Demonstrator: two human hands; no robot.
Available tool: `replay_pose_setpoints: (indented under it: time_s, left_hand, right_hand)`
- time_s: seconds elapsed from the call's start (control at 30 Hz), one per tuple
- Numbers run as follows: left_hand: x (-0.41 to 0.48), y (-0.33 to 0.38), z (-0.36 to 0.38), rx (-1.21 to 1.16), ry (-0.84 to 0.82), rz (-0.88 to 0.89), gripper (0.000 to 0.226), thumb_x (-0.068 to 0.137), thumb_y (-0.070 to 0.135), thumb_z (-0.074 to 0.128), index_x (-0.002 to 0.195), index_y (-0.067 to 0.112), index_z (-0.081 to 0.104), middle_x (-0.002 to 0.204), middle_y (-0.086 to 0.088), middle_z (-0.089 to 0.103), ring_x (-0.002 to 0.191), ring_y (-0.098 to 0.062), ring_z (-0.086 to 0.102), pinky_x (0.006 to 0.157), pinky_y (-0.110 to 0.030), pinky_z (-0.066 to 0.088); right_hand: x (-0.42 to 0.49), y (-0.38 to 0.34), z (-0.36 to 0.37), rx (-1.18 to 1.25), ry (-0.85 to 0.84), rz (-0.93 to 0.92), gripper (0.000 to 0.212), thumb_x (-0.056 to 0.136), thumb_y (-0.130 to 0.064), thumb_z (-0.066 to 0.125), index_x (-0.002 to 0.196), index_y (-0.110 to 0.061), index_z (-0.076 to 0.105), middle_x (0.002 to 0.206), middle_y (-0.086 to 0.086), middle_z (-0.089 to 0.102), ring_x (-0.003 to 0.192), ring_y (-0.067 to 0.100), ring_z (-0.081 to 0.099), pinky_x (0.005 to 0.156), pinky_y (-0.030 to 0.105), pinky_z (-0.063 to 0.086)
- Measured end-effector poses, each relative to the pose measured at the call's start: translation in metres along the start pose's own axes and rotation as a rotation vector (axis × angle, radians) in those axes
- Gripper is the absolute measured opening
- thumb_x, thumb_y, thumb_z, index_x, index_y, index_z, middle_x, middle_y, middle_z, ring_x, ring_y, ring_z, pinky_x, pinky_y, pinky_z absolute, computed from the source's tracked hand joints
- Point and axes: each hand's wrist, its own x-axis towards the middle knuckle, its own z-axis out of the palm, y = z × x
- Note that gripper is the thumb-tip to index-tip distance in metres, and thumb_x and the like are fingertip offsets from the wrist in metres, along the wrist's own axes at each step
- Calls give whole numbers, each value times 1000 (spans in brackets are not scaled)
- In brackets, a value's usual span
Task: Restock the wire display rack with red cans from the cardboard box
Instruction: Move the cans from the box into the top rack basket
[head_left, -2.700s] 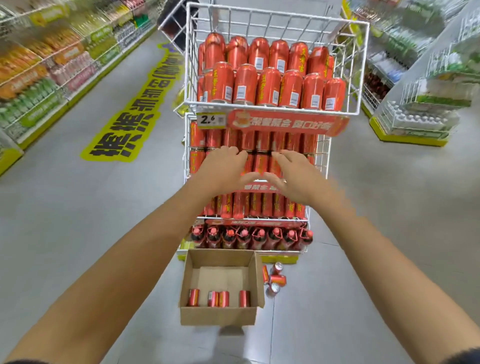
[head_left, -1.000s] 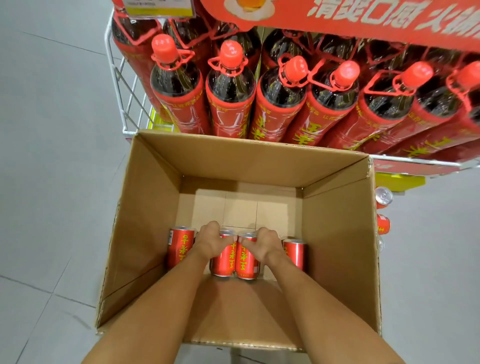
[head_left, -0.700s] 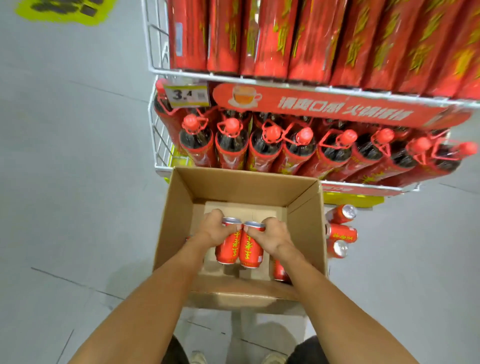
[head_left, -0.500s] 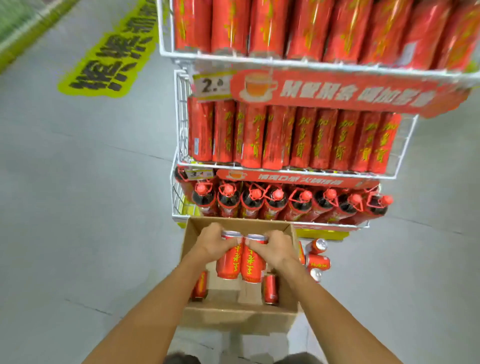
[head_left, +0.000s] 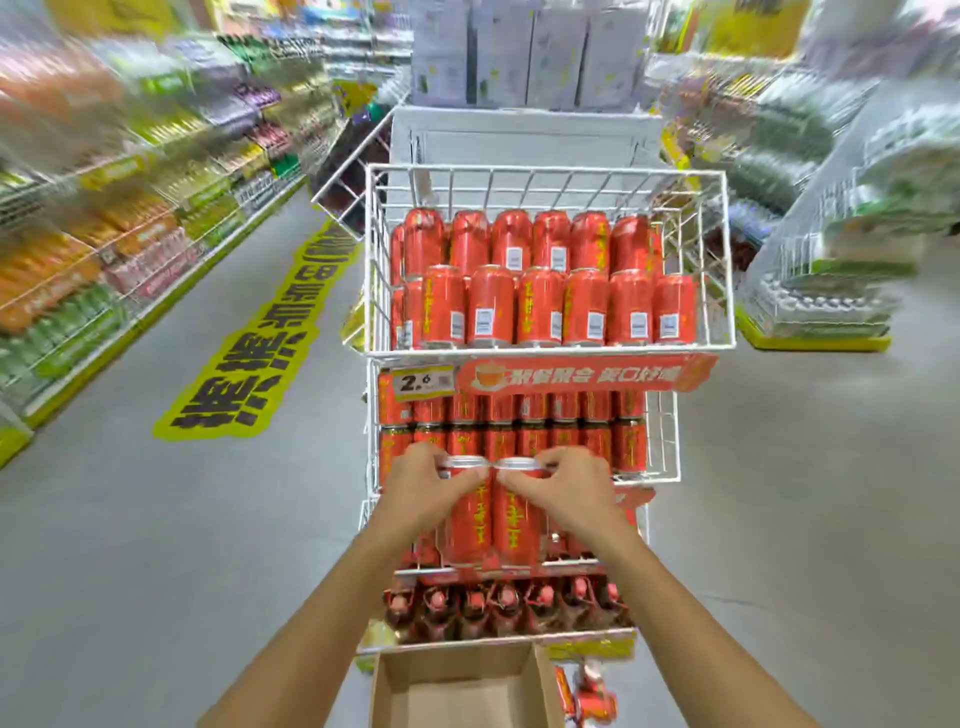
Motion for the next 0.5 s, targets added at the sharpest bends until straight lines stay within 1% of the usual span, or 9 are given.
replay_pose_setpoints:
  time_s: [0.07, 0.13, 0.2, 0.23, 0.3, 0.33, 0.4, 0.47, 0.5]
  left_hand:
    - [16, 43, -21, -9, 48, 66, 48, 80, 51, 84, 72, 8, 62, 65, 2, 56, 63, -13, 51, 57, -30, 37]
    - [35, 81, -39, -24, 96, 151, 47, 79, 50, 85, 70, 9, 66, 61, 3, 58, 59, -12, 53, 57, -33, 39]
    - [57, 114, -53, -50, 159, 217, 43, 80, 48, 85, 66, 12, 66, 59, 2, 61, 57, -15, 58, 58, -39, 47]
    - [69, 129, -58, -55, 183, 241, 43, 80, 48, 85, 70, 9, 69, 63, -3, 66, 61, -21, 63, 62, -44, 51]
    - [91, 152, -62, -47, 228, 274, 48, 78, 50, 84, 78, 4, 73, 72, -13, 72, 73, -31, 71, 69, -51, 56]
    - [103, 161, -63, -30, 260, 284, 48, 77, 52, 84, 80, 5, 73, 74, -13, 72, 76, -32, 71, 71, -51, 57]
    - [122, 170, -61, 6, 332, 282, 47, 77, 53, 84, 80, 9, 71, 73, -7, 70, 74, -25, 68, 71, -47, 54]
    - [134, 169, -56, 37, 389, 272, 45, 78, 53, 83, 80, 11, 68, 69, 1, 64, 67, -14, 62, 63, -39, 47]
    - [138, 166, -53, 54, 403, 259, 44, 79, 53, 83, 80, 12, 67, 68, 4, 61, 64, -11, 57, 59, -35, 42]
  right_hand:
    - [21, -30, -34, -26, 61, -62, 59, 68, -73, 78, 61, -17, 62, 57, -3, 57, 67, 14, 53, 58, 29, 37]
    - [43, -56, -63, -26, 130, -133, 55, 69, -75, 77, 64, -23, 61, 61, -11, 54, 72, 13, 54, 59, 24, 36]
    - [65, -80, -85, 7, 194, -167, 59, 66, -79, 75, 80, -22, 72, 78, -10, 68, 83, 13, 64, 69, 30, 48]
    - [76, -89, -94, 32, 230, -185, 60, 66, -78, 76, 84, -21, 74, 84, -8, 72, 88, 15, 67, 75, 36, 53]
    - [100, -103, -107, 69, 285, -218, 52, 68, -71, 81, 80, -21, 70, 82, -8, 72, 88, 17, 68, 82, 39, 56]
    - [112, -108, -111, 86, 301, -230, 51, 69, -69, 82, 80, -21, 71, 80, -9, 69, 87, 17, 67, 83, 38, 55]
    - [133, -114, -114, 87, 310, -232, 56, 71, -69, 80, 93, -18, 75, 86, -9, 68, 91, 16, 63, 83, 32, 49]
    - [149, -113, -110, 51, 293, -227, 64, 73, -70, 78, 104, -13, 76, 94, -3, 72, 94, 17, 63, 80, 31, 44]
    - [155, -111, -105, 46, 284, -228, 66, 74, -69, 78, 108, -12, 76, 96, -1, 72, 96, 18, 64, 80, 31, 46]
